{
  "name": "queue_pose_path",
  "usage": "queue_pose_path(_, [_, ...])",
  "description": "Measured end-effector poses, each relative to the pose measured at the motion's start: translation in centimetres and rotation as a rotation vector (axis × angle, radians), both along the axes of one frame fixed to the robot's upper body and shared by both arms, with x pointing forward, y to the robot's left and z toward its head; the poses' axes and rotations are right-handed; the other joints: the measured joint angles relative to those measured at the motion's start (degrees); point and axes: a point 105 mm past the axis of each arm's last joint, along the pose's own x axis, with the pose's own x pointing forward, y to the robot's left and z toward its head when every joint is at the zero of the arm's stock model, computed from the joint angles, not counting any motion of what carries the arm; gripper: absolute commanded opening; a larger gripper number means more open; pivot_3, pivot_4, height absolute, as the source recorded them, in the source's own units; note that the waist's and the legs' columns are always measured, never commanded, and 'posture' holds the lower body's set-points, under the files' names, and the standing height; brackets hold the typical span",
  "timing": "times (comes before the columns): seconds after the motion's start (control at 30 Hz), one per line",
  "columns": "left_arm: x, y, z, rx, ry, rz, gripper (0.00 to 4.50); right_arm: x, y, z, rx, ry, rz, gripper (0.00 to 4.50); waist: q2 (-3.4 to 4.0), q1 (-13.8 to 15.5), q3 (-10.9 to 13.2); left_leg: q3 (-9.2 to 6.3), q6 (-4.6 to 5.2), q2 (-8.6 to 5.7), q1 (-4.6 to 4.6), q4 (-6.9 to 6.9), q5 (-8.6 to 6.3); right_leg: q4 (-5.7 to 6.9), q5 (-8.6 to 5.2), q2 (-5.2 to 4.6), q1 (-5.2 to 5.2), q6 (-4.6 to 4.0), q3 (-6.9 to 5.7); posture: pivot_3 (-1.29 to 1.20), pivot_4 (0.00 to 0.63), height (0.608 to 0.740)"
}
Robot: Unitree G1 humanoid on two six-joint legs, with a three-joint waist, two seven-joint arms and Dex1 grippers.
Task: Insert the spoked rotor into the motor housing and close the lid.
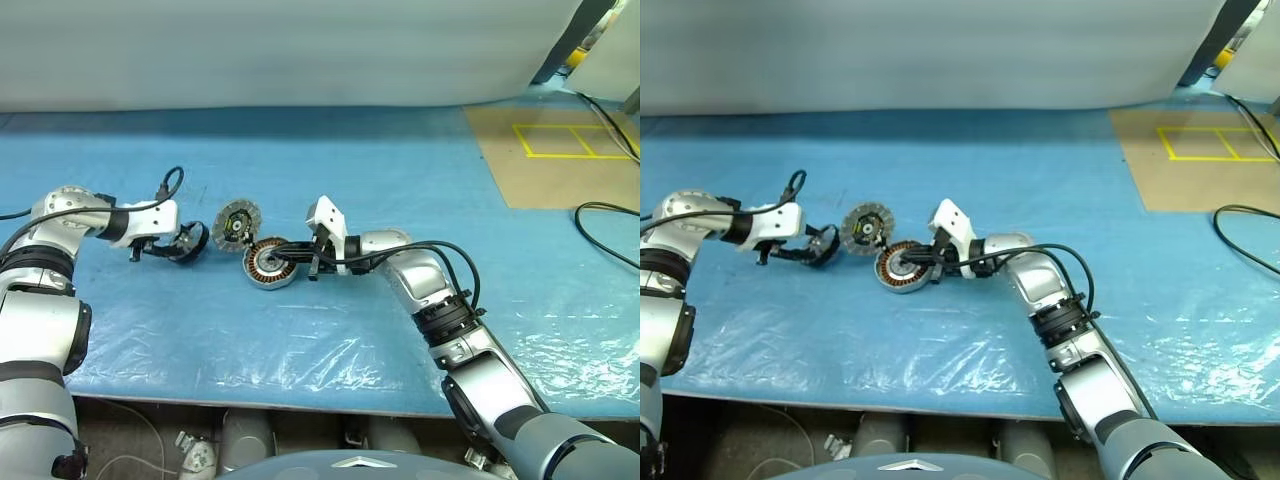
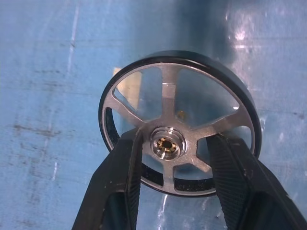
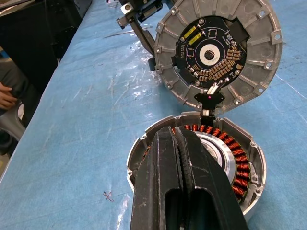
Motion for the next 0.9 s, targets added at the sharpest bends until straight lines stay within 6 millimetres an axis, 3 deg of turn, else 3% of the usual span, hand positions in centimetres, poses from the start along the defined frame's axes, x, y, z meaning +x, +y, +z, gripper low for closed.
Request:
queue_pose_path(0.2, [-1.3, 2.3, 2.6, -0.200, -0.088, 0.086, 1.79, 0.2, -0.2, 0.2, 0.005, -0.013, -0.005, 0.00, -0.04, -0.31, 0.03, 0.02, -0.11, 0.02, 0.01, -0.07, -0.07, -0.04, -0.01, 0.02, -0.07, -0.01, 0.00, 0.00, 0.150, 0.740])
queue_pose_path(0.3, [-3.2, 3.0, 1.7, -0.317, -0.092, 0.124, 1.79, 0.4, -0.6, 0.6, 0.020, -0.040, -0.014, 0.00, -0.04, -0.32, 0.03, 0.07, -0.12, 0.04, -0.01, -0.16, -0.07, -0.10, -0.01, 0.01, -0.11, -0.01, 0.01, 0.00, 0.150, 0.740])
queue_pose_path(0.4, [-5.6, 2.5, 0.1, -0.444, -0.054, 0.160, 1.79, 0.7, -1.2, 1.0, 0.032, -0.070, -0.027, 0.00, -0.16, -0.24, 0.09, 0.08, -0.13, 0.10, -0.13, -0.16, -0.09, -0.09, -0.02, 0.04, -0.21, -0.03, -0.03, 0.00, 0.150, 0.740])
queue_pose_path(0.67, [-10.4, -2.6, 0.0, -0.734, -0.075, 0.259, 1.79, 0.2, -3.3, 0.6, 0.005, -0.084, -0.012, 0.00, -0.23, -0.20, 0.13, 0.09, -0.08, 0.10, -0.08, -0.02, -0.09, -0.10, -0.18, 0.03, -0.09, -0.29, 0.00, 0.00, 0.150, 0.740])
queue_pose_path(0.9, [-11.9, -7.2, 1.1, -0.913, -0.058, 0.291, 1.79, 0.2, -4.4, 0.2, -0.029, -0.082, -0.015, 0.00, -0.21, -0.50, 0.15, 0.14, -0.01, 0.09, 0.08, 0.00, -0.05, -0.10, -0.19, 0.10, -0.06, -0.31, 0.14, 0.00, 0.150, 0.740])
